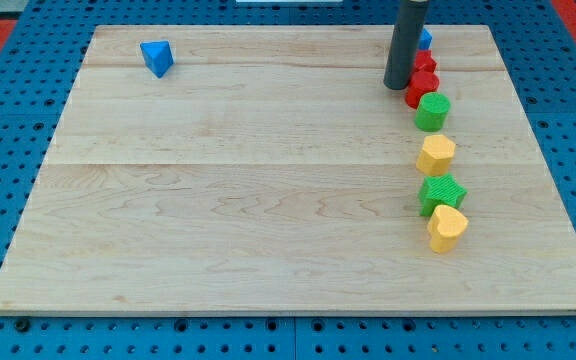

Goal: Place the blue triangle to the bottom of the yellow heart

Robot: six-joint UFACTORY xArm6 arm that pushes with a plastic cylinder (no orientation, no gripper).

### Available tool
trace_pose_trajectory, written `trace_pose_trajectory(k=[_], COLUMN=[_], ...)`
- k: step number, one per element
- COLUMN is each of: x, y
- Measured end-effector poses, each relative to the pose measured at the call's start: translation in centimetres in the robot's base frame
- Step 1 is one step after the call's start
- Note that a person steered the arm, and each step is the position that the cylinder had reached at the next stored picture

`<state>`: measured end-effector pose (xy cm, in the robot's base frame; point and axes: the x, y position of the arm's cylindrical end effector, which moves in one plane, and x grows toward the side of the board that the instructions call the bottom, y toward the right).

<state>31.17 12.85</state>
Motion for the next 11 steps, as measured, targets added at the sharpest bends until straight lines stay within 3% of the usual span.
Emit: trace_pose_trajectory(k=[1, 3, 4, 5, 6, 11], x=[0.0, -0.1, -3.3, -6.5, -6.0, 6.3], y=[-8.5, -32.9, -34.9, -34.1, -27.8, -8.6])
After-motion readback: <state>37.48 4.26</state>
